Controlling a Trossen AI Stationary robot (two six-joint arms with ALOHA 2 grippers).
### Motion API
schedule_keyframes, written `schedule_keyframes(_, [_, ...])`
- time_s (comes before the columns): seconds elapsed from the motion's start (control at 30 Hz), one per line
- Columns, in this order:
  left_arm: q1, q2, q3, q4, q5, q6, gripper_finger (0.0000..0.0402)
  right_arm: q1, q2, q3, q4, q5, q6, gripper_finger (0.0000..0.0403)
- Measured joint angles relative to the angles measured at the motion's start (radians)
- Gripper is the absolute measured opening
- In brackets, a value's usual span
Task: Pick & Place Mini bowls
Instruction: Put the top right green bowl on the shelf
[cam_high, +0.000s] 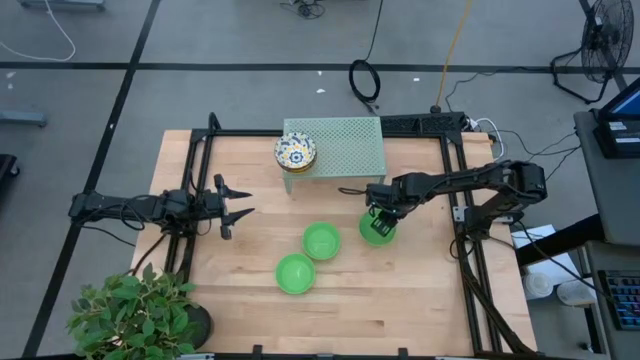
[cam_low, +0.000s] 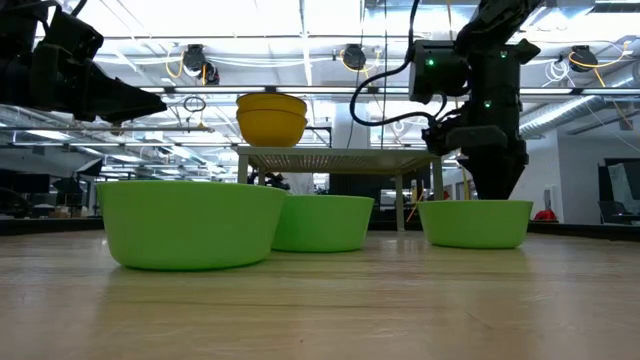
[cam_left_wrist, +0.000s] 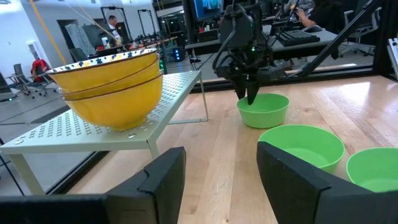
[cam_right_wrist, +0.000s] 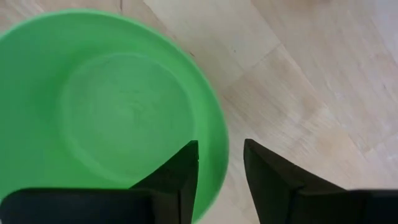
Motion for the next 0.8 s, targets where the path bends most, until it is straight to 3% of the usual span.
schedule_keyframes(0.8, [0.0, 0.0, 0.0, 0.0, 0.0, 0.0, 0.0203, 0.0, -0.005, 0.0, -0.004, 0.0, 0.0, 0.0102])
